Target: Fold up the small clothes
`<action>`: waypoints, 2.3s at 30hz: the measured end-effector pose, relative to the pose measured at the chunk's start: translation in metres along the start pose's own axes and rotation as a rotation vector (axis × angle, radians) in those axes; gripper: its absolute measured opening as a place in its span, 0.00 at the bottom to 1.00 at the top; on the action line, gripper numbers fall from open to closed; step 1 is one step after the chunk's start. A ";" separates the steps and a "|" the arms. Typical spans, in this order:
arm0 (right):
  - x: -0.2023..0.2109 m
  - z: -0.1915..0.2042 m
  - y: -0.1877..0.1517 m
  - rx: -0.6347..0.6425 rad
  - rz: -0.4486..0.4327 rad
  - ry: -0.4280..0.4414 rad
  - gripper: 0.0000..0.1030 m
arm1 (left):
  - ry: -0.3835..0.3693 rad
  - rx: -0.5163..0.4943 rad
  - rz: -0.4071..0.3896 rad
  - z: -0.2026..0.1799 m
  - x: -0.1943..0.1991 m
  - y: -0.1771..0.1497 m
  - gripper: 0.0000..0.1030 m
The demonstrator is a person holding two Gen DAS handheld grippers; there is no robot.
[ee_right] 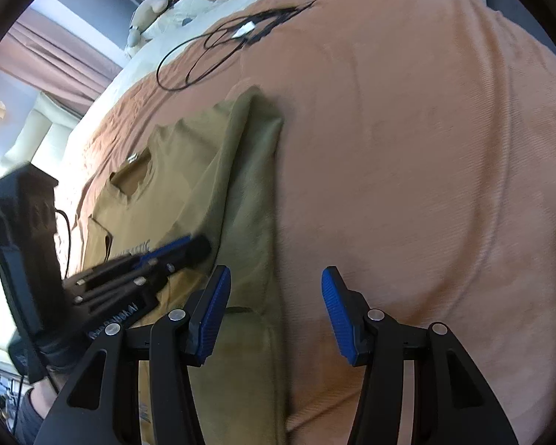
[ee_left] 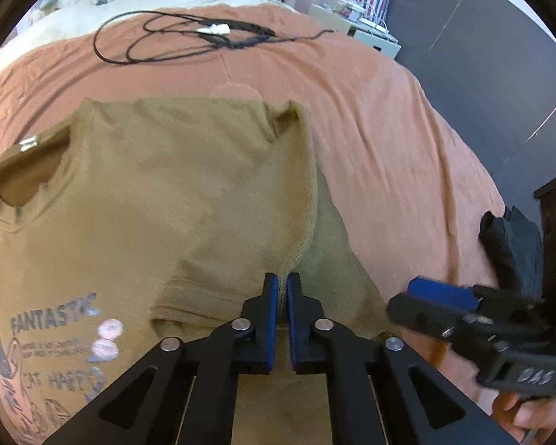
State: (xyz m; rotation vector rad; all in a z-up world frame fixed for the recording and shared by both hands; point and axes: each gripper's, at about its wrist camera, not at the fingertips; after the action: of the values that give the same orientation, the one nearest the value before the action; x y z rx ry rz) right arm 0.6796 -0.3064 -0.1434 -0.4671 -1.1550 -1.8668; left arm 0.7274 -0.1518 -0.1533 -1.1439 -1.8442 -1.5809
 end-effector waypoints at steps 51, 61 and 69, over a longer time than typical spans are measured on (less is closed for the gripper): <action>-0.051 0.031 0.074 0.092 -0.044 -0.063 0.65 | 0.129 0.109 0.017 0.129 -0.013 0.038 0.03; -0.096 0.038 0.108 0.115 -0.040 -0.142 0.49 | 0.115 0.067 0.035 0.131 -0.017 0.038 0.03; -0.120 0.048 0.124 0.114 -0.044 -0.170 0.48 | 0.131 0.035 0.041 0.128 -0.018 0.040 0.03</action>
State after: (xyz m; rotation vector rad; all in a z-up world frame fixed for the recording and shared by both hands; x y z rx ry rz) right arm 0.8419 -0.2323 -0.1355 -0.5480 -1.3866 -1.8142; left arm 0.7918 -0.0347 -0.1749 -1.0316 -1.7462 -1.5558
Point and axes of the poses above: each gripper's, at about its wrist camera, not at the fingertips, and x roughly against the way its jaws point, z to its left, y to its top, and after that the axes turned 8 degrees about -z, right-handed
